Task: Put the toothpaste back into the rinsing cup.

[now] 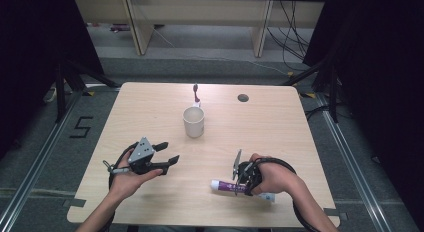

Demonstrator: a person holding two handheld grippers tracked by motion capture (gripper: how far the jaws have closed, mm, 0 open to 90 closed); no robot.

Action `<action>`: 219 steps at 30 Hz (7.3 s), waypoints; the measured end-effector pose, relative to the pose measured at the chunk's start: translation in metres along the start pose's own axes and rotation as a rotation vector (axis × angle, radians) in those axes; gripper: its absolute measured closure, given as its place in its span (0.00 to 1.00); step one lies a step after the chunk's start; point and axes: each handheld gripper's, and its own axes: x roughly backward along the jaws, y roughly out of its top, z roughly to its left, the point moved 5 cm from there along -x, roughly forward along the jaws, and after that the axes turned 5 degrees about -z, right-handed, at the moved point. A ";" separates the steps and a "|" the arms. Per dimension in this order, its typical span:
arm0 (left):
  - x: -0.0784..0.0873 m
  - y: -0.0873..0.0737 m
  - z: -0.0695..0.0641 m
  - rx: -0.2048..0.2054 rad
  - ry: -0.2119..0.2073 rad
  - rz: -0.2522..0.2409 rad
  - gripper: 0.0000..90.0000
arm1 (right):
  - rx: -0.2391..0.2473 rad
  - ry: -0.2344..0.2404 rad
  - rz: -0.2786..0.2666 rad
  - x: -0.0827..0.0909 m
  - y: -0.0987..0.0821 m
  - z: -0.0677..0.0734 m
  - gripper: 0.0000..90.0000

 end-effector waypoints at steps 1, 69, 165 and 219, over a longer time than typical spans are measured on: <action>0.000 0.000 -0.003 -0.007 -0.013 0.006 0.39 | -0.019 -0.005 -0.003 0.005 0.001 0.000 0.86; -0.051 -0.020 -0.091 -0.287 -0.541 0.104 0.68 | 0.159 0.005 -0.037 0.038 0.063 0.009 0.85; -0.029 0.015 -0.031 -0.129 -0.202 -0.201 0.80 | -0.547 -0.135 -1.109 0.052 0.045 -0.016 0.30; -0.043 -0.002 -0.048 -0.105 -0.081 -0.183 0.78 | -0.974 0.121 -1.280 0.047 0.067 -0.050 0.49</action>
